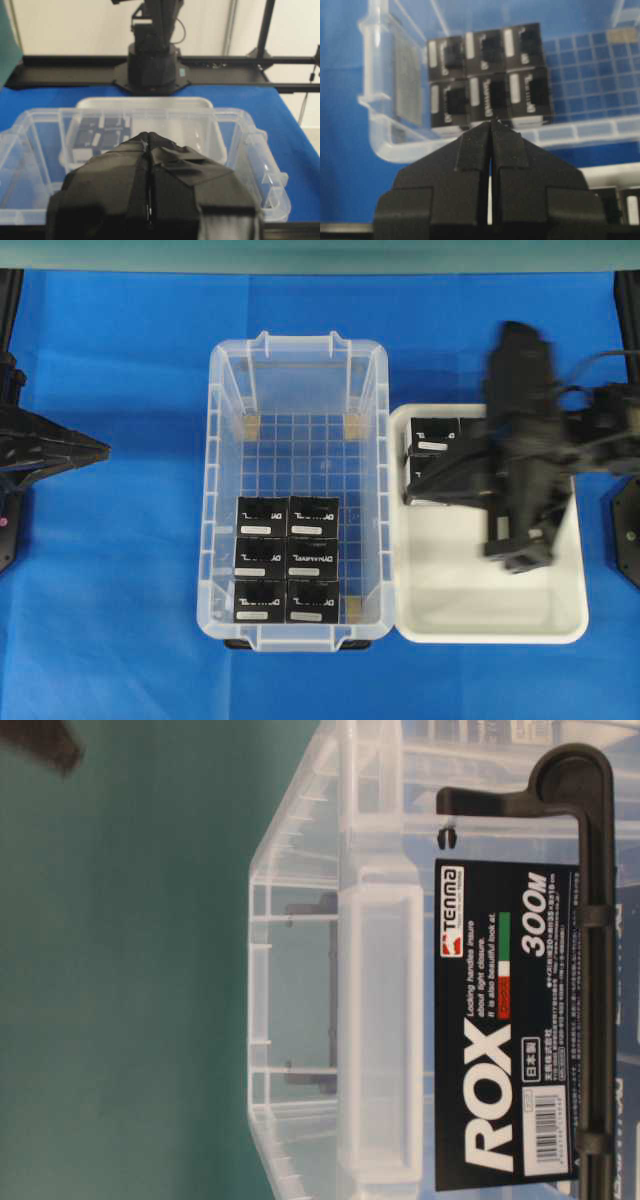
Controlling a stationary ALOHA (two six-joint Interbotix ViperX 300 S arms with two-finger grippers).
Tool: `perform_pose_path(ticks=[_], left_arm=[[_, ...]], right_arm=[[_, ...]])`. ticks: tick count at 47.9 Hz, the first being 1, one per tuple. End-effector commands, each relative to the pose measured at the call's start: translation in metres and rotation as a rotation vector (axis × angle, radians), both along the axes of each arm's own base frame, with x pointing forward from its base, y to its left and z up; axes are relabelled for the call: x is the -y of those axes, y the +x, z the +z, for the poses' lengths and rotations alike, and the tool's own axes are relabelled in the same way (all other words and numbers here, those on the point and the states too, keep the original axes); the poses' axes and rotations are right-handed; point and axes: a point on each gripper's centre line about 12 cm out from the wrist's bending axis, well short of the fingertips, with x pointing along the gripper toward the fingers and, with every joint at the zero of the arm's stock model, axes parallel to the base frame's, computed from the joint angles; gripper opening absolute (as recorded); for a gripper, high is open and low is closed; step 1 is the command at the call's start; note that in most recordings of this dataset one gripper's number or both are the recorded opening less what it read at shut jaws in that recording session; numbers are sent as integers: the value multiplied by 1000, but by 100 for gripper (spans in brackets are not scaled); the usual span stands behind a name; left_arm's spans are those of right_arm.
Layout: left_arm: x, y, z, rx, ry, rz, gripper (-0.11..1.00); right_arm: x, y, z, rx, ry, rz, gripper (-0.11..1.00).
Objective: Pick the box from inside the plastic case
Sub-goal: 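Move the right gripper from the white tray over the plastic case, then lower the open right gripper around the top-right black box in the case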
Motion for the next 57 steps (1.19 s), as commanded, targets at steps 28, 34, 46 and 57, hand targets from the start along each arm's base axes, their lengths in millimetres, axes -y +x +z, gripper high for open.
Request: perform_pose_path(ticks=[28, 34, 46, 57], left_arm=[[2, 0, 26, 64, -8, -13, -6], [3, 1, 26, 61, -8, -15, -6], [3, 0, 26, 64, -8, -15, -6], [3, 1, 25, 58, -8, -15, -6]], right_arm=[[32, 113, -37, -550, -20, 66, 1], [34, 119, -51, -586, -34, 94, 2], [35, 127, -73, -576, -74, 162, 9], [36, 125, -95, -566, -112, 223, 36]])
